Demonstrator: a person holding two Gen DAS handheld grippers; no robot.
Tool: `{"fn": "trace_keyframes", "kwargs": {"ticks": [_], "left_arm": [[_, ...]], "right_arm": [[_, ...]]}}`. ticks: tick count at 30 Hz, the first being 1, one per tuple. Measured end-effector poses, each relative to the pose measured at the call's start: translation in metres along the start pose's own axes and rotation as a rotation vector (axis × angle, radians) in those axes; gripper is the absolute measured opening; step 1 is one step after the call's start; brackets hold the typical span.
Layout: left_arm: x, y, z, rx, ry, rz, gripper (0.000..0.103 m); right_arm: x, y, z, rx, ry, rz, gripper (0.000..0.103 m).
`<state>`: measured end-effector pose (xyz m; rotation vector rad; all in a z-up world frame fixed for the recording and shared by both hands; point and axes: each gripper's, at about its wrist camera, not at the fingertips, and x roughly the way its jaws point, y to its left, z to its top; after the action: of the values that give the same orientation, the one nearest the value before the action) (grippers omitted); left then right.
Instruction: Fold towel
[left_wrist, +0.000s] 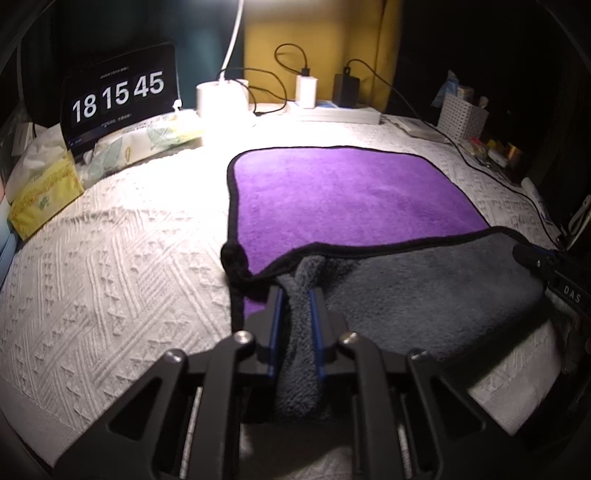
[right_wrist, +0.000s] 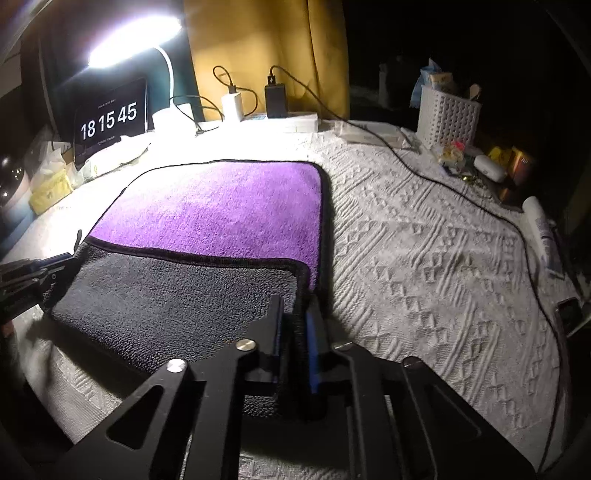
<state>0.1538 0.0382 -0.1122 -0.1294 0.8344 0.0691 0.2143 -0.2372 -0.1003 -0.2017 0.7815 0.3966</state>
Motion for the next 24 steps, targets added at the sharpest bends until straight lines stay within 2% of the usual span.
{"fn": "trace_keyframes", "kwargs": {"ticks": [12, 24], "left_arm": [[-0.025, 0.000, 0.014, -0.001, -0.070, -0.033, 0.013], [-0.030, 0.008, 0.037, 0.000, -0.110, -0.046, 0.013]], "right_arm": [[-0.026, 0.013, 0.015, -0.040, -0.078, -0.019, 0.006], [-0.031, 0.015, 0.040, -0.035, -0.121, -0.039, 0.006]]}}
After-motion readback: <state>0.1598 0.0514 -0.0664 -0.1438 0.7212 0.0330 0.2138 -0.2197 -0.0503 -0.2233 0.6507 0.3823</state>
